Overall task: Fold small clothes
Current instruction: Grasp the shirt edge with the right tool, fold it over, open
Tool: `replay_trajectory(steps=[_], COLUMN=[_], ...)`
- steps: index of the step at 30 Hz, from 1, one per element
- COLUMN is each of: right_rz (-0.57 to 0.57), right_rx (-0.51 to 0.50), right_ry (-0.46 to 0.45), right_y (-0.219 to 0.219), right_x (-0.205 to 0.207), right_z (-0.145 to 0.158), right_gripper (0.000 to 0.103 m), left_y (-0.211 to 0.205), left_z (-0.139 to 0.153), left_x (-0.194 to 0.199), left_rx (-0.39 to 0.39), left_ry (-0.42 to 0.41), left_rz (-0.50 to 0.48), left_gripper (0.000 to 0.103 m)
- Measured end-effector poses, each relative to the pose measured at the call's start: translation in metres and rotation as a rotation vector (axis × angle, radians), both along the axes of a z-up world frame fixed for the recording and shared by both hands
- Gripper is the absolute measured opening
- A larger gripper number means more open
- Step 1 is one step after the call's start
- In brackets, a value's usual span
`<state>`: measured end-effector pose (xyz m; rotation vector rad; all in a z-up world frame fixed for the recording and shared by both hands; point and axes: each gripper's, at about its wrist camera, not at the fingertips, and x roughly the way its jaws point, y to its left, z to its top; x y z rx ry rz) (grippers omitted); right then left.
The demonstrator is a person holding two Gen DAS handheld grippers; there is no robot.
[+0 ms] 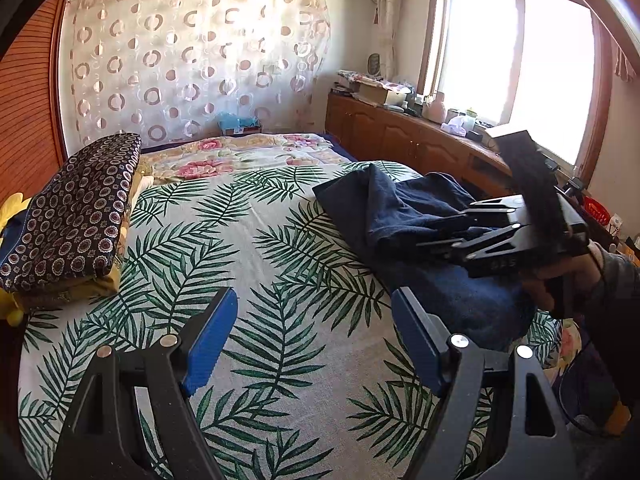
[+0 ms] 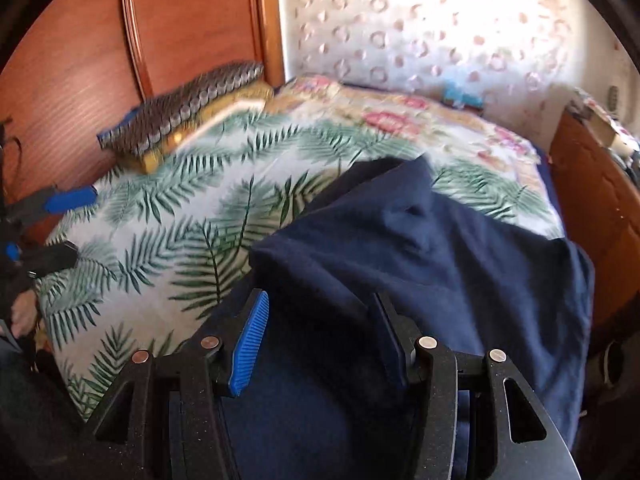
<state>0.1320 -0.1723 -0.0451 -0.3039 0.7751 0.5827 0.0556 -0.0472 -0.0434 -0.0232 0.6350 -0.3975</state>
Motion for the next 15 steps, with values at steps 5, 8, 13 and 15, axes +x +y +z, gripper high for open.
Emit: replay_trajectory(steps=[5, 8, 13, 15], right_rz=[0.001, 0.013, -0.025, -0.063], right_rx=[-0.041, -0.026, 0.073, 0.12], right_ry=[0.032, 0.015, -0.028, -0.068], right_y=[0.015, 0.021, -0.006, -0.026], right_x=[0.026, 0.031, 0.032, 0.031], right_z=[-0.002, -0.006, 0.014, 0.032], right_gripper=[0.054, 0.02, 0.007, 0.007], left_y=[-0.001, -0.002, -0.002, -0.003], left_z=[-0.003, -0.004, -0.006, -0.007], left_x=[0.0, 0.0, -0.001, -0.001], left_rx=[-0.003, -0.002, 0.0, -0.001], left_ry=[0.007, 0.011, 0.017, 0.02], left_rz=[-0.003, -0.009, -0.013, -0.011], left_gripper=[0.08, 0.08, 0.08, 0.08])
